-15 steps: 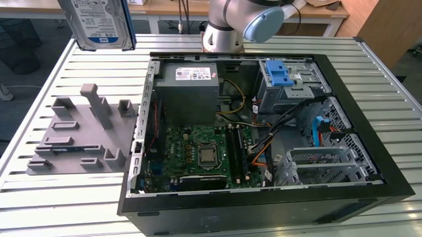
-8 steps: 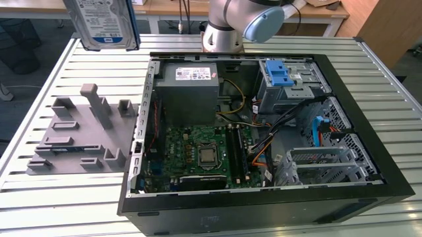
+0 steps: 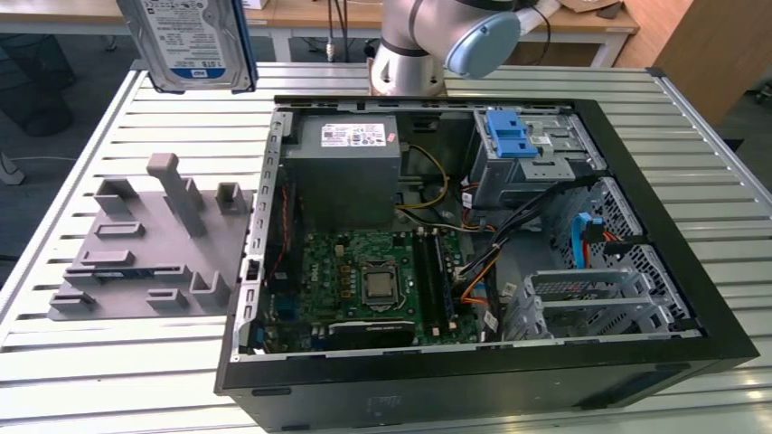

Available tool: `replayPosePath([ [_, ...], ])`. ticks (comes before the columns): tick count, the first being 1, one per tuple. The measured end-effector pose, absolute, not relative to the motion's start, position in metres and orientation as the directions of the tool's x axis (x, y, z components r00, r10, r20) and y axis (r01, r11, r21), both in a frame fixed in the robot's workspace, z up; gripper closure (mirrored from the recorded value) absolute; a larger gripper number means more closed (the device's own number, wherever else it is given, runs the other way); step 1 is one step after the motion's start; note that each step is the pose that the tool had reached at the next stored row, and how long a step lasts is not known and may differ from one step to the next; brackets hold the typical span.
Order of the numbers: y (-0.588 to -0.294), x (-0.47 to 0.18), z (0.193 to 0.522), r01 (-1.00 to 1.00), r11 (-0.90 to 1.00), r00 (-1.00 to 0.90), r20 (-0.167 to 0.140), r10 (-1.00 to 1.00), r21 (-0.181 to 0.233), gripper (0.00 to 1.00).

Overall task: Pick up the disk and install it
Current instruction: 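Pick up the disk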

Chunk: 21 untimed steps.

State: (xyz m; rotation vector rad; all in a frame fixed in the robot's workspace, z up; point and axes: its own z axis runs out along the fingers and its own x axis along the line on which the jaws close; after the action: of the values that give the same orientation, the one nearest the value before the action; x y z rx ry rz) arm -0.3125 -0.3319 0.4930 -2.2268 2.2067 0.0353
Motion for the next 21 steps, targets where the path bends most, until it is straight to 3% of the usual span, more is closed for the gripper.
replayPosePath([
  [21, -0.332, -0.301, 0.493, -1.0, -0.009, 0.009, -0.021, -1.0, 0.011, 0.64],
])
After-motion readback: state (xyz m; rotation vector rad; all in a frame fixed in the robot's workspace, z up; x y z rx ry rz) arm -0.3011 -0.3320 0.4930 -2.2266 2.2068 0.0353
